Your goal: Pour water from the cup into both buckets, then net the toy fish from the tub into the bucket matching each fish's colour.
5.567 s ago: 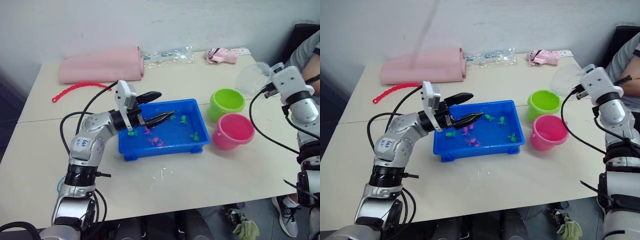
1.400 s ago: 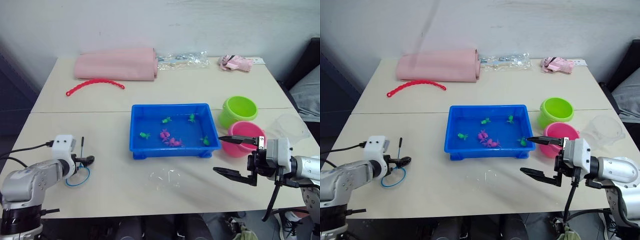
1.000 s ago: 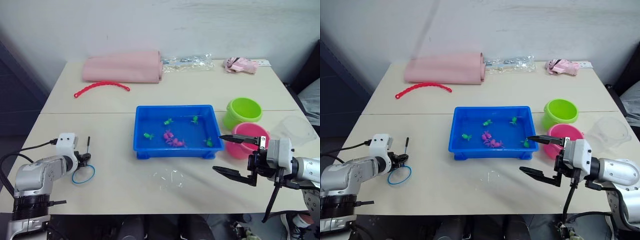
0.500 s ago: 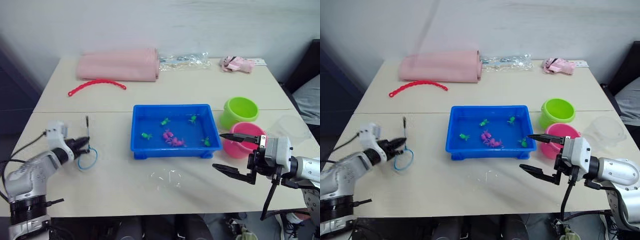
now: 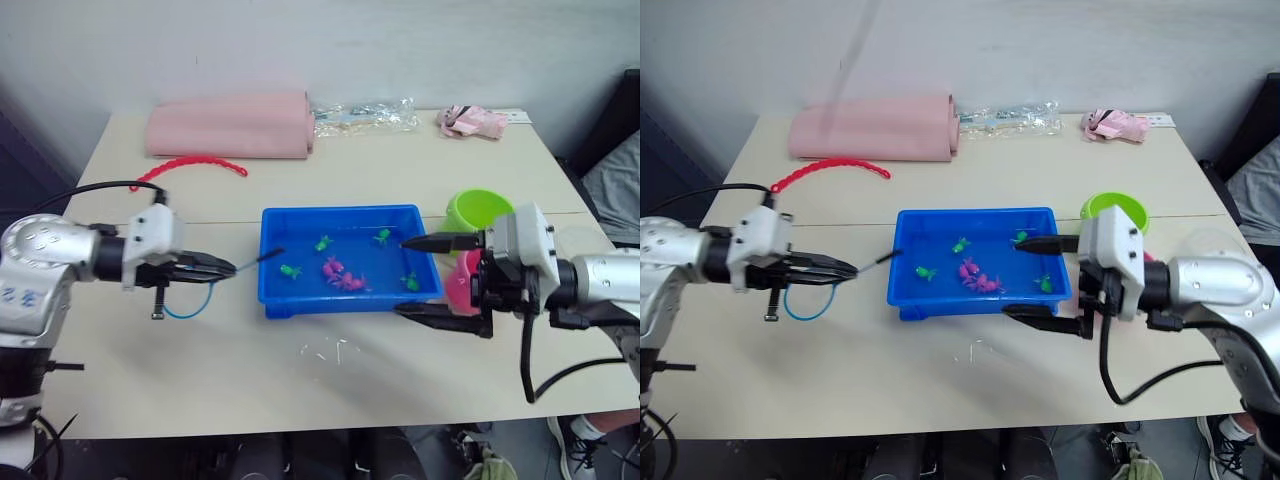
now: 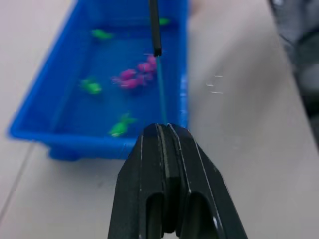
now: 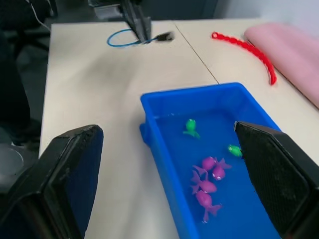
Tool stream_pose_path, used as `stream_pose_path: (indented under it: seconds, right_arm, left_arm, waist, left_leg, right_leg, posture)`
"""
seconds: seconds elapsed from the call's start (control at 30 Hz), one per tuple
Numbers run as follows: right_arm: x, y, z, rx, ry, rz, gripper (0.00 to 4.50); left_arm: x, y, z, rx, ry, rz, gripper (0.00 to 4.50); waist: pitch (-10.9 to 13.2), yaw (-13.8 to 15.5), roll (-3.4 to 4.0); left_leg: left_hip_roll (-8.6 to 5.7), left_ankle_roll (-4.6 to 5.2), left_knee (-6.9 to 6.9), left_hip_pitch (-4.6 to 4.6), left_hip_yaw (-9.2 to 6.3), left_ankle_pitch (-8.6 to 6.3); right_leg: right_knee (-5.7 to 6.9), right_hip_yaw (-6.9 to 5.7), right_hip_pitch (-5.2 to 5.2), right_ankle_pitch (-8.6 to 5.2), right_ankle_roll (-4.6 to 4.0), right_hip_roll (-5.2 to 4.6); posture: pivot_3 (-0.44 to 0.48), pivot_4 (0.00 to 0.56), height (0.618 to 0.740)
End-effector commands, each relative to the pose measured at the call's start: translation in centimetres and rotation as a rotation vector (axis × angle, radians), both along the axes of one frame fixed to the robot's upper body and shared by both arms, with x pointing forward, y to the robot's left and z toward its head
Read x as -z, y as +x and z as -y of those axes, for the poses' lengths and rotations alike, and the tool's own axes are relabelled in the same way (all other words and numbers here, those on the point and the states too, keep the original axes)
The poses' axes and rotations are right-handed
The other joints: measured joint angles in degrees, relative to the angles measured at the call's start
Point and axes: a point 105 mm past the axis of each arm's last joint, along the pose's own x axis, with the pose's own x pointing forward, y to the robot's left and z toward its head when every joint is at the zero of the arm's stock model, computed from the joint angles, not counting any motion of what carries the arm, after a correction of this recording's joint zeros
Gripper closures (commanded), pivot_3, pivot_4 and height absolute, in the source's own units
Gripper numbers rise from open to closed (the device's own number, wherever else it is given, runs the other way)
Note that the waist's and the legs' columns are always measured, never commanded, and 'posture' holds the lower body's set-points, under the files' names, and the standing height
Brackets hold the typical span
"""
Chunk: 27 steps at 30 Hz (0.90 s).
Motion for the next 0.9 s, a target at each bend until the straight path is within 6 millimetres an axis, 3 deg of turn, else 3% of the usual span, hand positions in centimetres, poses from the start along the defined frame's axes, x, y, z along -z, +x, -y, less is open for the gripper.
stream_pose_path:
  seconds: [0.03, 0.1, 0.27, 0.4, 0.67, 0.9]
  right_arm:
    - [0.2, -0.8, -1.5, -0.044, -0.027, -0.049, 0.0]
    - [0.7, -0.7, -2.3, -0.063, -0.046, -0.037, 0.0]
    - [1.8, -0.3, -3.1, -0.057, -0.065, -0.067, 0.0]
    - [2.9, 0.6, -3.3, 0.005, -0.061, -0.094, 0.0]
    - [4.0, 1.8, -3.9, 0.074, -0.036, -0.097, 0.0]
    - [3.8, 2.4, -3.9, 0.096, -0.024, -0.07, 0.0]
  left_arm:
    - [0.0, 0.0, 3.8, 0.138, 0.053, 0.049, 4.46]
    - [0.2, -0.1, 6.1, 0.214, 0.053, 0.069, 4.46]
    - [0.2, 0.5, 9.0, 0.275, 0.065, 0.129, 4.46]
    - [-0.9, 1.4, 11.3, 0.254, 0.003, 0.17, 4.46]
    - [-0.6, 1.4, 12.3, 0.236, -0.004, 0.143, 4.46]
    - [-0.2, 1.0, 12.5, 0.214, -0.022, 0.102, 4.46]
  waist:
    - [0.0, 0.2, 0.0]
    - [0.0, 0.3, -0.03]
    - [0.1, 0.0, -0.14]
    - [0.1, 0.0, -0.15]
    - [0.1, -0.2, -0.14]
    - [0.1, -0.1, -0.14]
  left_leg:
    - [-0.05, 0.04, 0.05, 0.03, 0.1, -0.01]
    - [-0.07, 0.14, 0.21, -0.07, 0.14, -0.05]
    - [-0.05, 0.32, 0.56, -0.08, 0.3, -0.17]
    - [0.03, 0.38, 0.76, -0.06, 0.27, -0.16]
    - [0.03, 0.4, 0.74, -0.06, 0.28, -0.12]
    - [0.01, 0.41, 0.77, -0.06, 0.29, -0.13]
  right_leg:
    - [0.16, -0.11, 0.03, 0.02, 0.03, 0.06]
    - [0.14, -0.13, 0.01, 0.07, 0.14, 0.1]
    - [0.15, 0.08, 0.03, 0.16, 0.31, 0.16]
    - [0.18, 0.2, 0.05, 0.19, 0.36, 0.12]
    - [0.22, 0.23, 0.03, 0.22, 0.41, 0.12]
    - [0.22, 0.25, 0.03, 0.23, 0.42, 0.11]
  posture:
    - [0.0, 0.15, 0.74]
    - [0.0, 0.15, 0.74]
    - [0.0, 0.15, 0.74]
    - [0.0, 0.15, 0.74]
    - [0.0, 0.15, 0.74]
    - [0.0, 0.15, 0.74]
